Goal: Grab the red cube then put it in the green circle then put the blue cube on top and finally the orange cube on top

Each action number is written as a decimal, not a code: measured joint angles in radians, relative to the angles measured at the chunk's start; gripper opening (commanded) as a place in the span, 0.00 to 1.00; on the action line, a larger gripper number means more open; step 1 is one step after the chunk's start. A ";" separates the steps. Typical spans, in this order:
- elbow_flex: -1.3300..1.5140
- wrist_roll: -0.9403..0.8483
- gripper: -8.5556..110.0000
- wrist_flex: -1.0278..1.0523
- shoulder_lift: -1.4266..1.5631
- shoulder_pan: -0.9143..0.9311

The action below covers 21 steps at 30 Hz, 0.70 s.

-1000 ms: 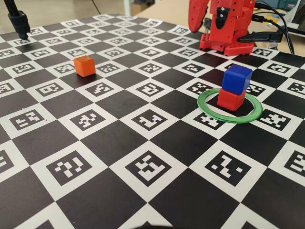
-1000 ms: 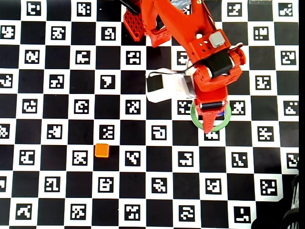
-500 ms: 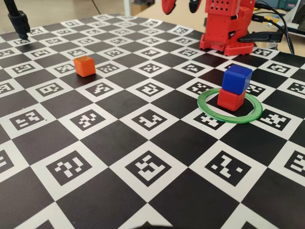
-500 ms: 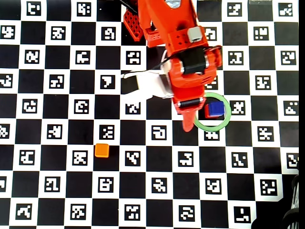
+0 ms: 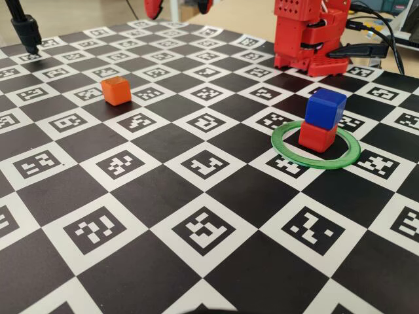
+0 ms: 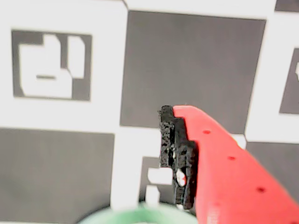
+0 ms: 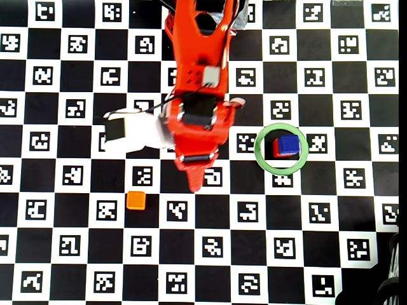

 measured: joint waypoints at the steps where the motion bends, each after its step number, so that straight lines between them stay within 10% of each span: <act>1: -0.023 -0.012 0.46 0.006 -0.023 0.012; 21: -0.330 -0.175 0.47 0.009 -0.337 0.138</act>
